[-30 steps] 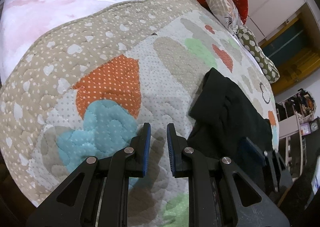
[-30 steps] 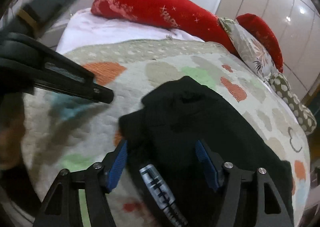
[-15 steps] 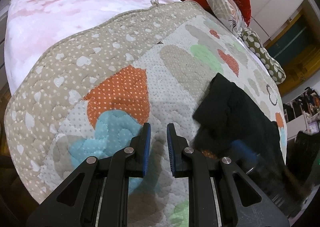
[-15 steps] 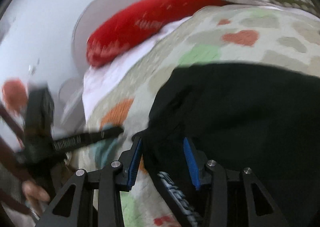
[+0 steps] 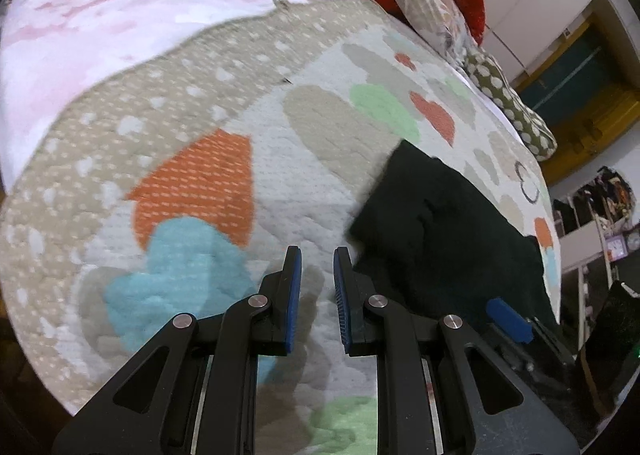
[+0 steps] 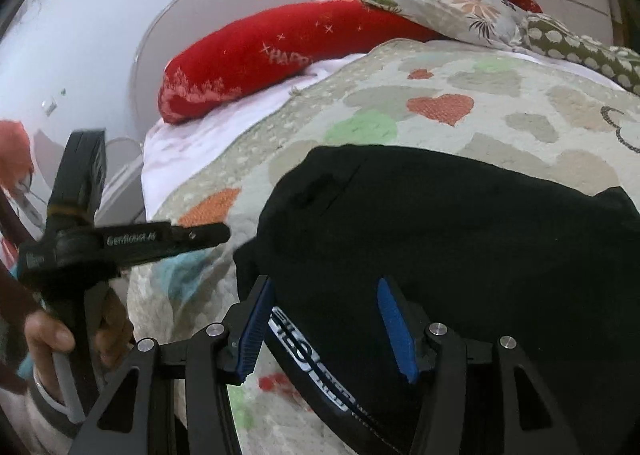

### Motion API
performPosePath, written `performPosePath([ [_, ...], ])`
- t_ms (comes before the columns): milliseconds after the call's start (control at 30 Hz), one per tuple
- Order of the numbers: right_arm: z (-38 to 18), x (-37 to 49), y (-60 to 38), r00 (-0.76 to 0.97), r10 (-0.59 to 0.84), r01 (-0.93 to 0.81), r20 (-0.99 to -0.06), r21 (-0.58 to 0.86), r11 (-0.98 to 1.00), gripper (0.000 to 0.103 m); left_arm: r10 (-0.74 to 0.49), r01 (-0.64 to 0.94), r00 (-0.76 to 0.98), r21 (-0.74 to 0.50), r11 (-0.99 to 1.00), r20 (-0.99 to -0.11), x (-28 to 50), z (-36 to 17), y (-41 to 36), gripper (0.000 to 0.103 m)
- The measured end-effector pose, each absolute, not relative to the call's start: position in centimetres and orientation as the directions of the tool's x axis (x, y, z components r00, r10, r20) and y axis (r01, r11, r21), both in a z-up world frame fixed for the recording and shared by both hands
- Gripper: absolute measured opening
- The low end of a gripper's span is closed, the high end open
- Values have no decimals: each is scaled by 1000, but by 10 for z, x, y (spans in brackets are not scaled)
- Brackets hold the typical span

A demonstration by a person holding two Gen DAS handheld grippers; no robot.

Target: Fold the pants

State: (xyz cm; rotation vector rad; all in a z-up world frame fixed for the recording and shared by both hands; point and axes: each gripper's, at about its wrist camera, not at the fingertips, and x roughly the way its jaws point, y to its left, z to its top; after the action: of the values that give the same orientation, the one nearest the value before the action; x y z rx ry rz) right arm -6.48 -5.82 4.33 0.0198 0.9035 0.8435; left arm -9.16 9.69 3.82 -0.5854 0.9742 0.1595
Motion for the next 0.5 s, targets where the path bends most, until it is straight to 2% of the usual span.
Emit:
performPosePath([
  [33,45,-67,-58,330,653,-645,-682,343,683,52,-143,-378,563,-408,831,-814,-88,36,97,32],
  [67,45,-70,-53,335,652,-661,-681,323,677,52,-152,-378,567,-420,825,-810,-87,35,97,55],
  [133,43,-73,-48,349,639,-682,-686,282,675,52,-185,-387,609,-492,780,-772,-85,33,104,66],
  [233,35,-77,-37,374,597,-710,-710,195,677,52,-202,-393,633,-535,747,-747,-77,33,110,70],
  [500,29,-85,-21,420,540,-759,-729,45,650,52,-183,-362,600,-468,806,-779,-44,28,103,70],
])
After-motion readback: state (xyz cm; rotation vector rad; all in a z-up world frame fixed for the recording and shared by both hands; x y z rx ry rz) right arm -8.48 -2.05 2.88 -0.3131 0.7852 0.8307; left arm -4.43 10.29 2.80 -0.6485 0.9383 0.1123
